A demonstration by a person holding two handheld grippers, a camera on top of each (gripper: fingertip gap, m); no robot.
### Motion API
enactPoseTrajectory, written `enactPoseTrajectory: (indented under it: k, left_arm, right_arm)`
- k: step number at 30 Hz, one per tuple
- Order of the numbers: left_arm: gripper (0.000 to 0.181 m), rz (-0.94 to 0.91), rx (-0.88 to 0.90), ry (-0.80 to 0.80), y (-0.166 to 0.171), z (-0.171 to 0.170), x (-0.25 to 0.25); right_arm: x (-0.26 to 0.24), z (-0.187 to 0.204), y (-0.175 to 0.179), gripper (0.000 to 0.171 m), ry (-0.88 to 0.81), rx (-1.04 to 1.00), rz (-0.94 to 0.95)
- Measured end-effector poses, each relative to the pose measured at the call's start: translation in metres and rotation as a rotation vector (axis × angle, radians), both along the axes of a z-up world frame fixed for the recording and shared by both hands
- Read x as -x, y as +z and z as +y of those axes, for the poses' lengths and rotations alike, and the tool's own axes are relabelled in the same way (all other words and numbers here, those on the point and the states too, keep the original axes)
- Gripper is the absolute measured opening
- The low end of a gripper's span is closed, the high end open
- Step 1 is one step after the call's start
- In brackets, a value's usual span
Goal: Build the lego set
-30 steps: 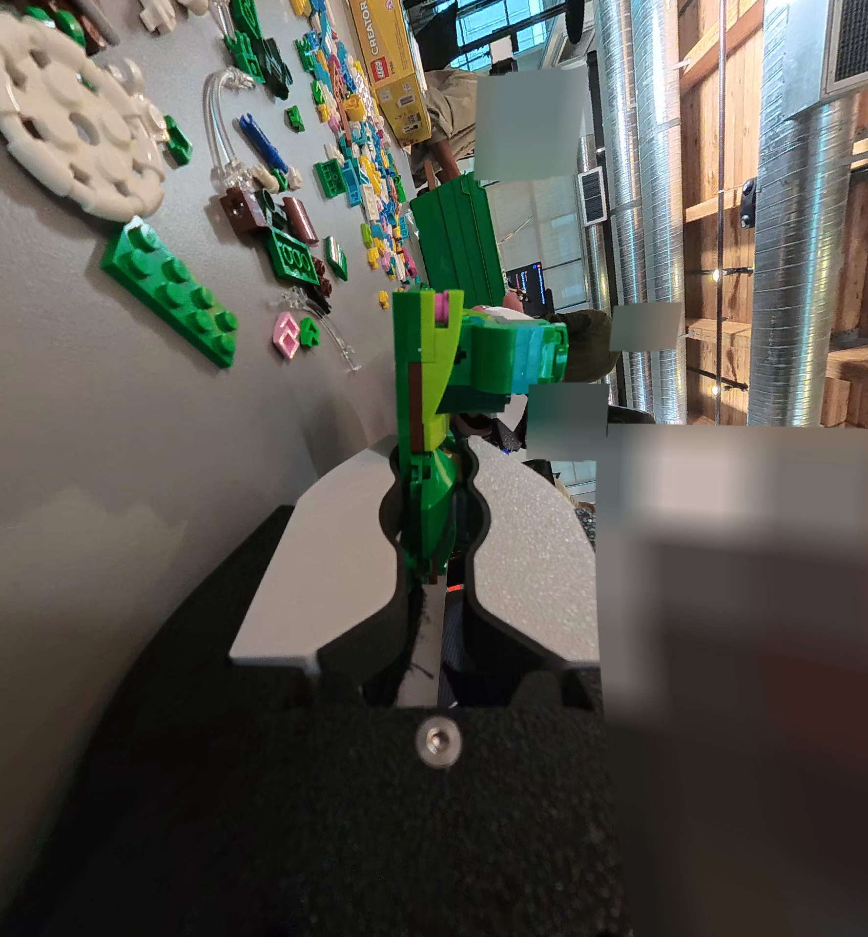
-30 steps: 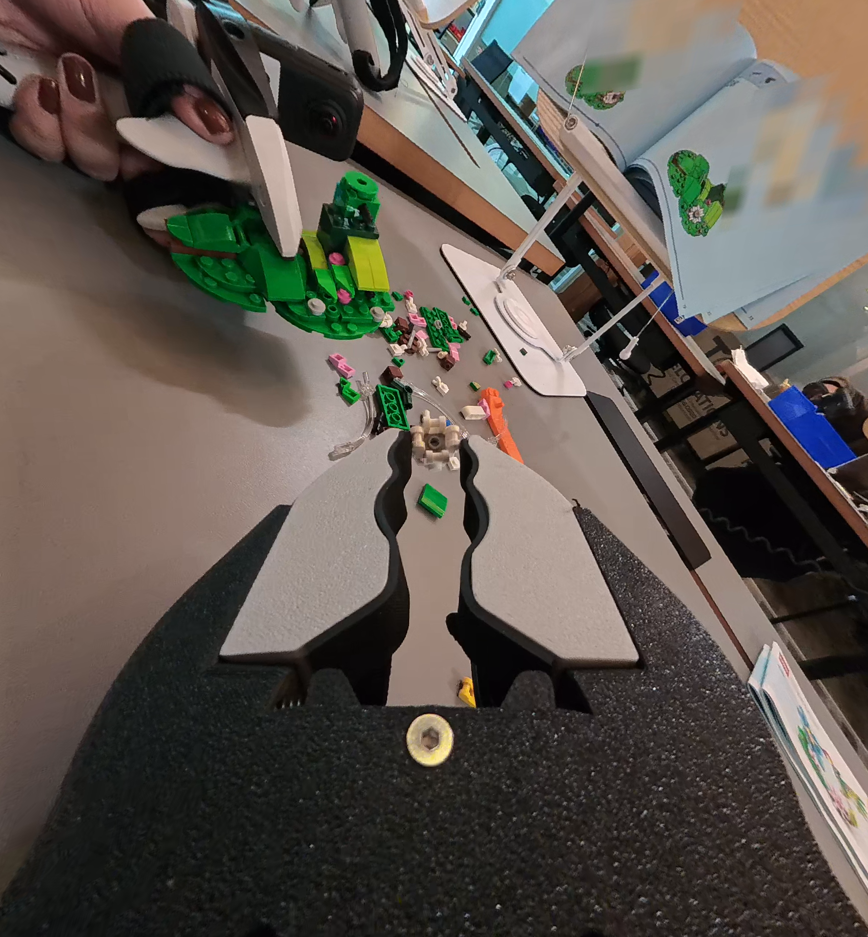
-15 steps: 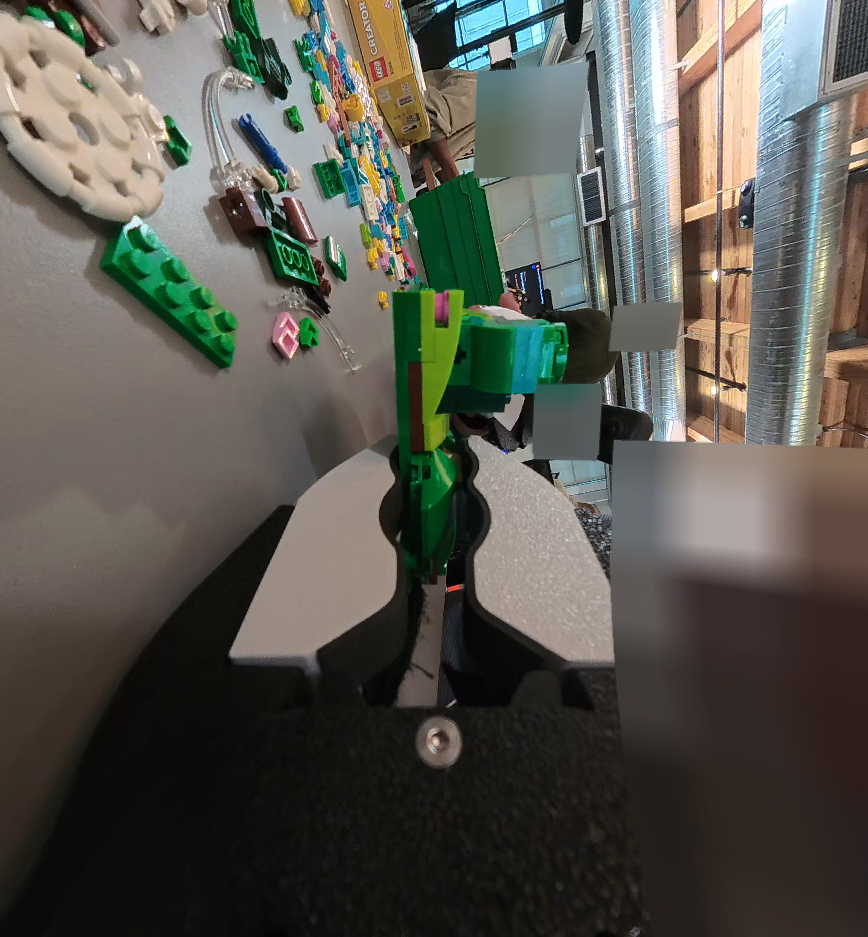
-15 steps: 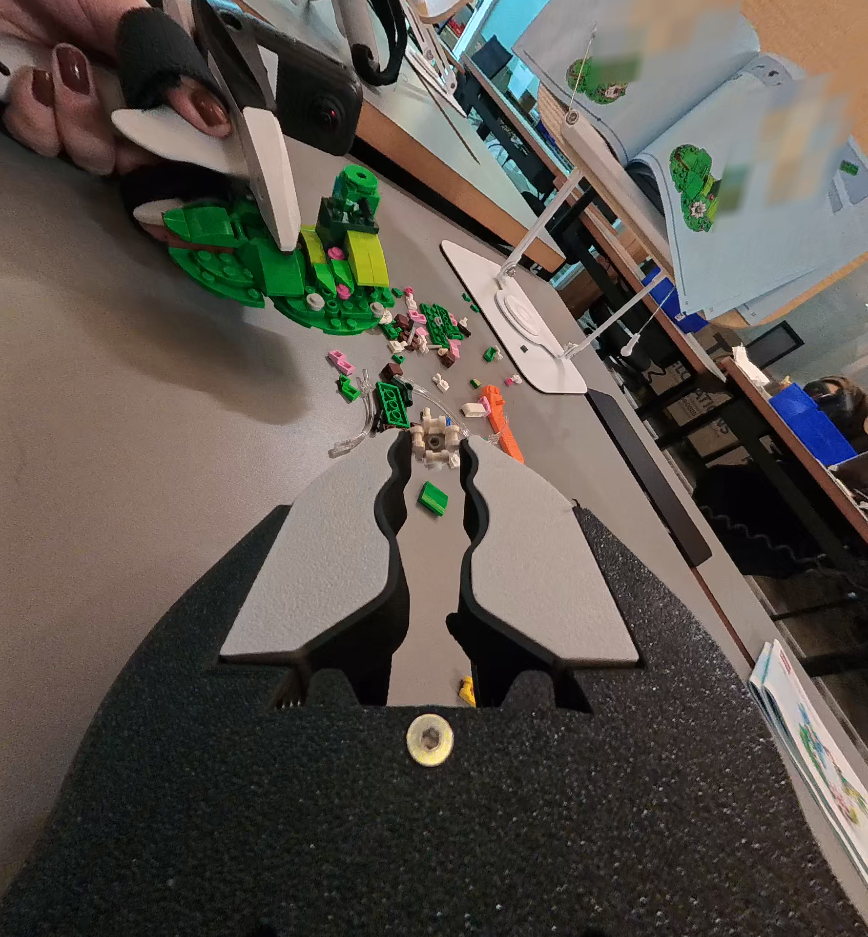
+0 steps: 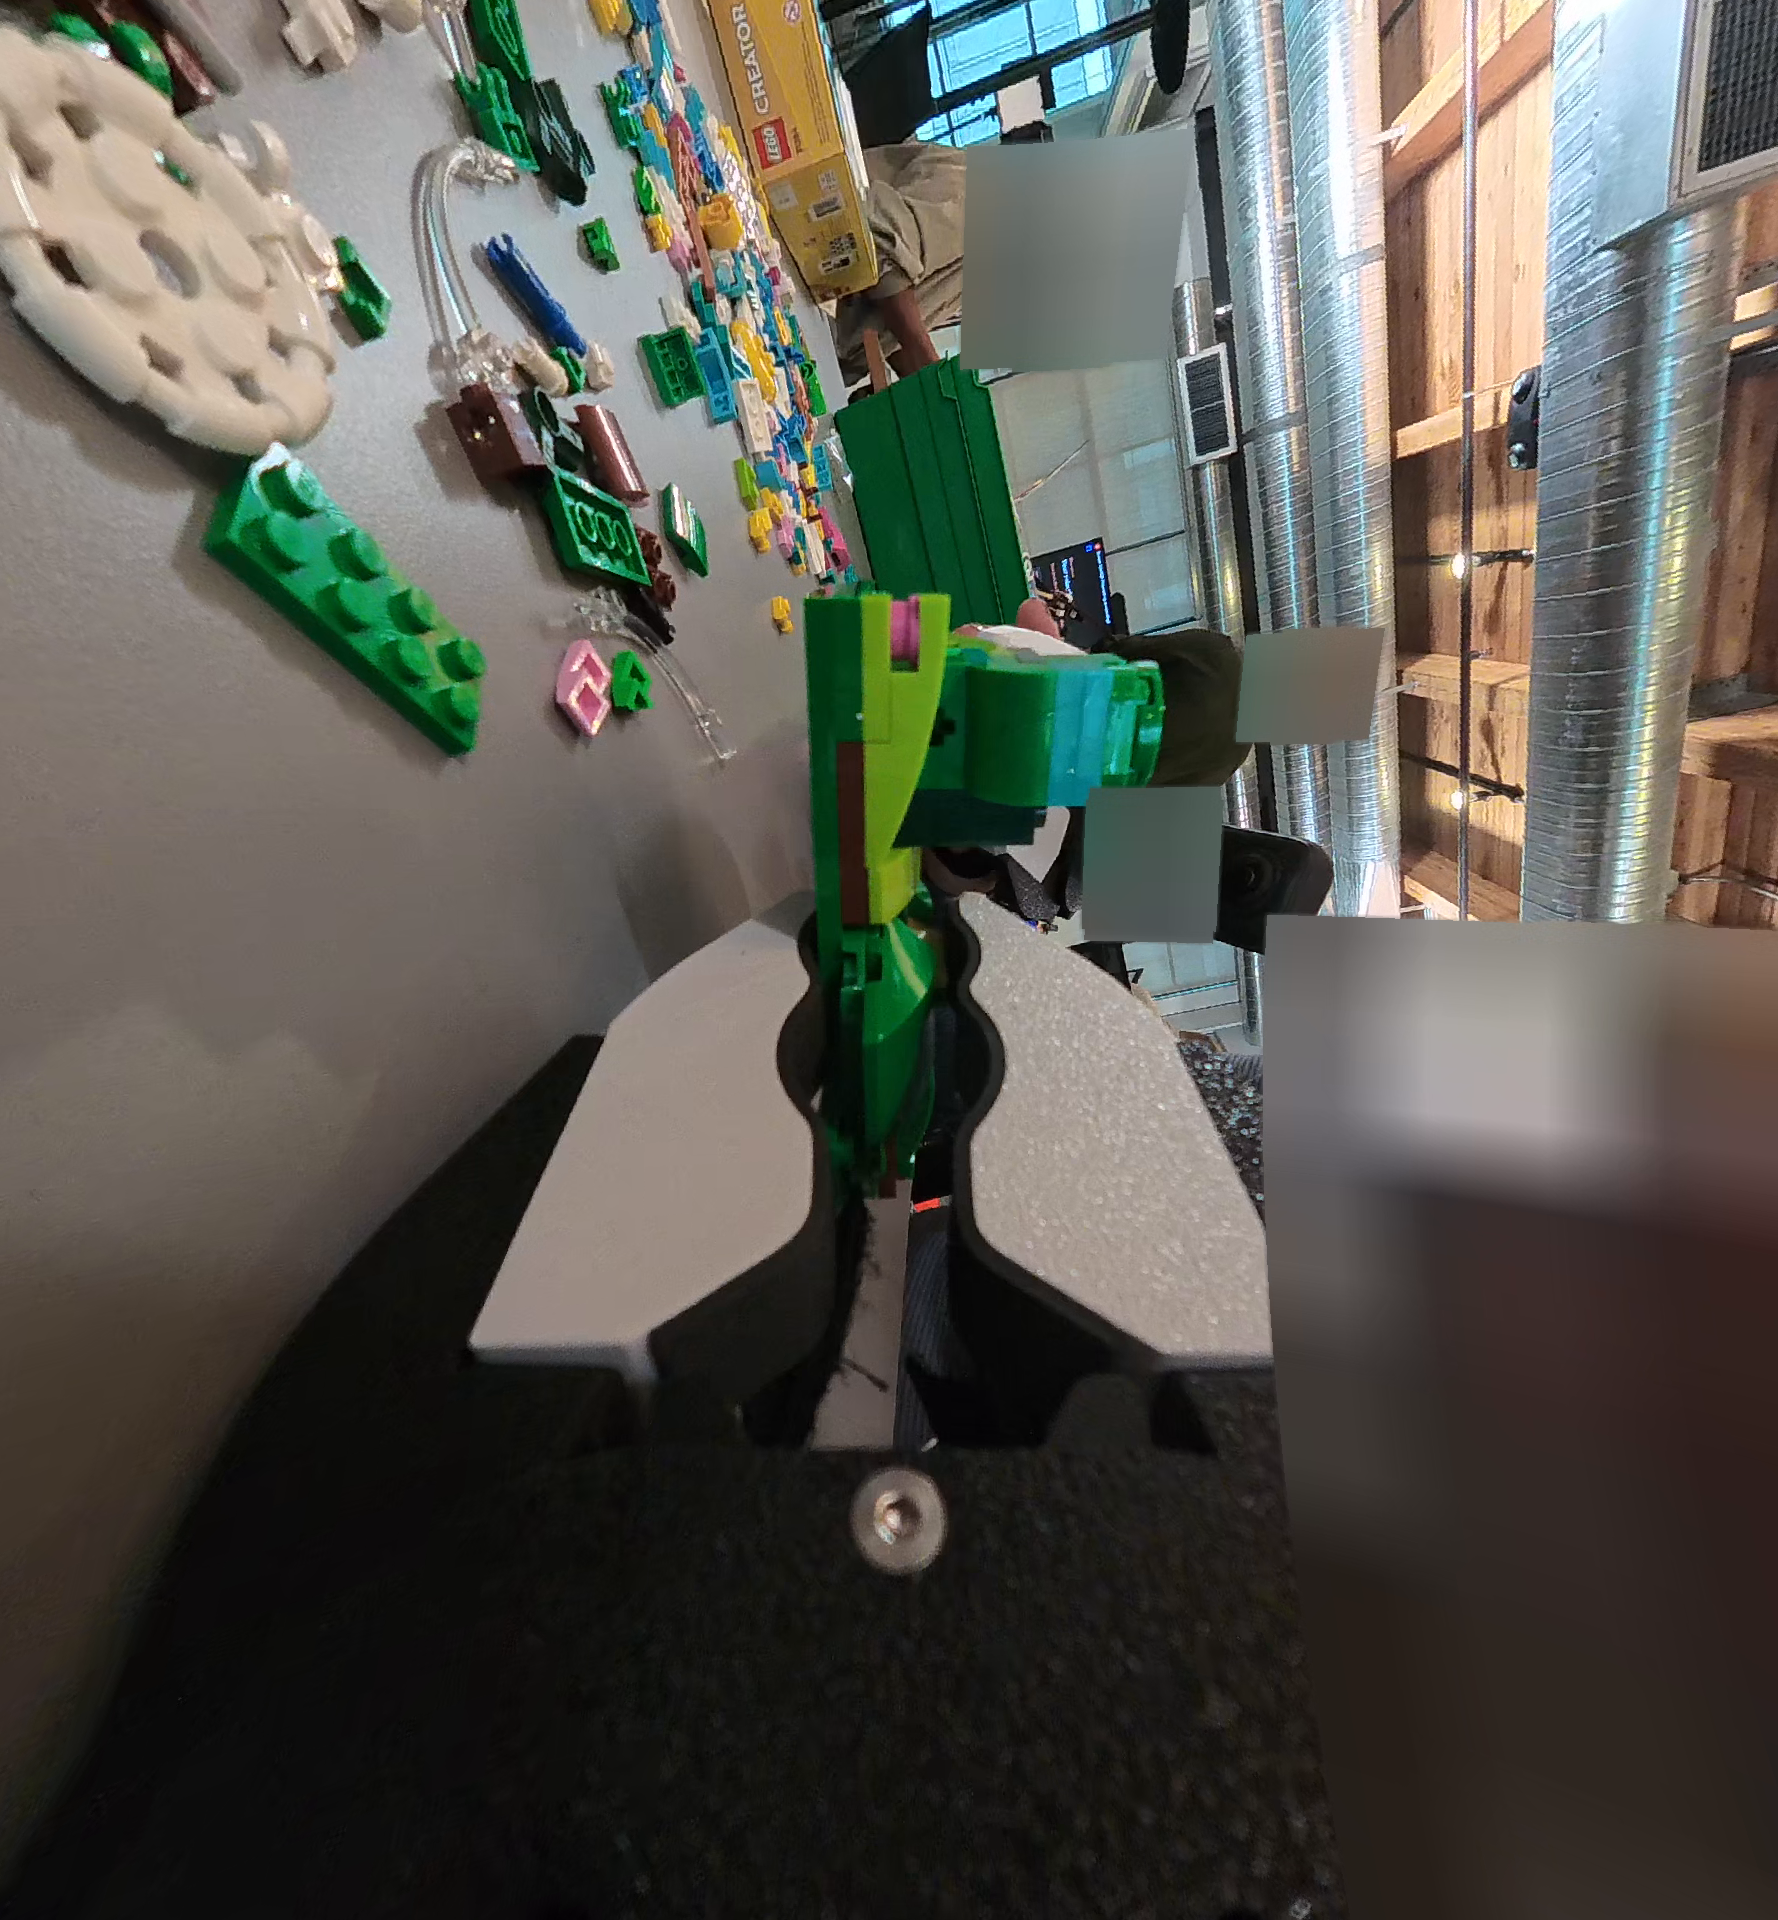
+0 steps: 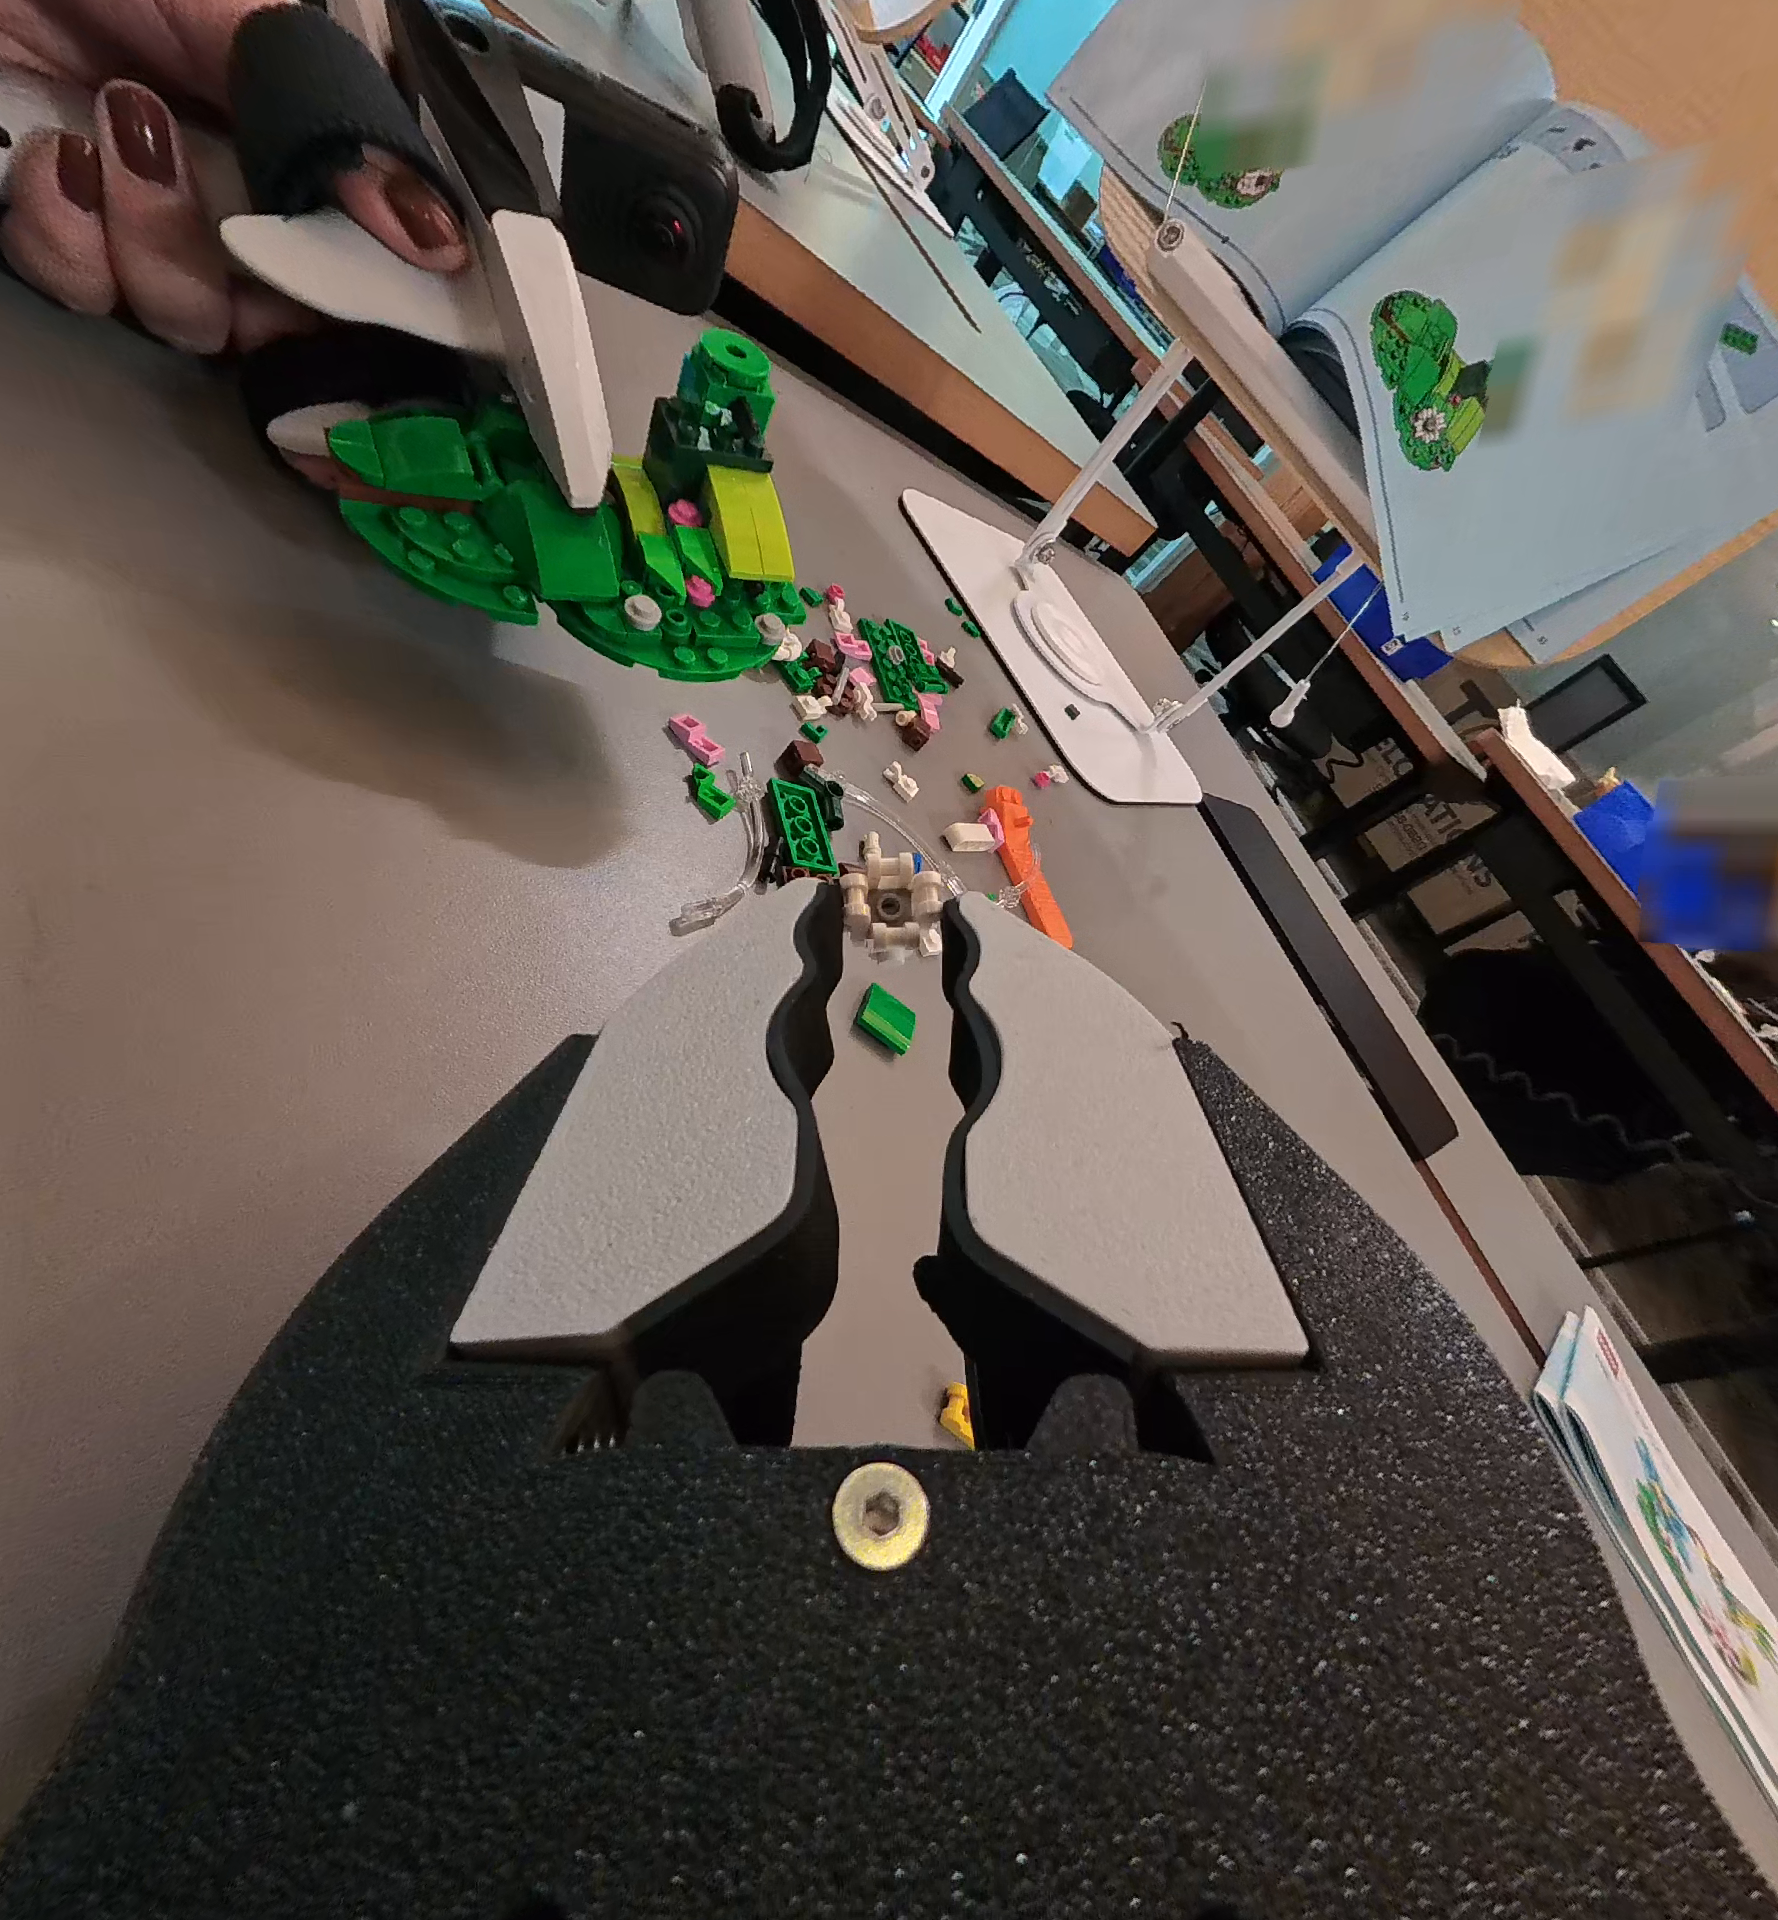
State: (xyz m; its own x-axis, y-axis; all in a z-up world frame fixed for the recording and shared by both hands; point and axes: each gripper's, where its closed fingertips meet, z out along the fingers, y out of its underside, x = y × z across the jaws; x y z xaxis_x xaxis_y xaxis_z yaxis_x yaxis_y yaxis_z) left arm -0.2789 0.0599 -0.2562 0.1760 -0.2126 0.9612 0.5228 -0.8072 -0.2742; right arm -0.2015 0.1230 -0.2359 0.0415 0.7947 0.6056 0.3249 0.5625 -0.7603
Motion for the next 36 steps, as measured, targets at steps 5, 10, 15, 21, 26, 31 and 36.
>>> enactPoseTrajectory:
  k: [5, 10, 15, 21, 26, 31, 36]
  left_arm:
    - [0.019, 0.0, 0.0, 0.0, 0.0, 0.0, 0.0]
    - [0.019, 0.007, 0.004, 0.0, -0.001, 0.0, -0.001]
    - [0.019, 0.103, 0.025, 0.004, -0.006, 0.003, -0.005]
    - [0.02, 0.253, 0.12, -0.016, -0.019, -0.005, -0.007]
    - [0.02, 0.39, 0.164, -0.032, -0.022, -0.015, -0.006]
    - [0.02, 0.496, 0.193, 0.017, -0.022, -0.019, 0.008]
    - [0.034, 0.475, 0.228, 0.016, -0.027, -0.025, 0.012]
  right_arm:
    - [0.0, 0.0, 0.0, 0.018, 0.0, 0.001, -0.001]
    - [0.0, 0.0, 0.001, 0.018, 0.001, 0.001, 0.003]
    - [-0.004, 0.006, 0.01, 0.018, -0.025, 0.001, 0.04]
    - [-0.014, 0.02, 0.022, 0.018, -0.079, 0.017, 0.095]
    - [-0.019, 0.027, 0.028, 0.018, -0.109, 0.019, 0.117]
    - [-0.02, 0.03, 0.029, 0.018, -0.121, 0.025, 0.127]
    - [-0.019, 0.03, 0.027, 0.018, -0.119, 0.018, 0.115]
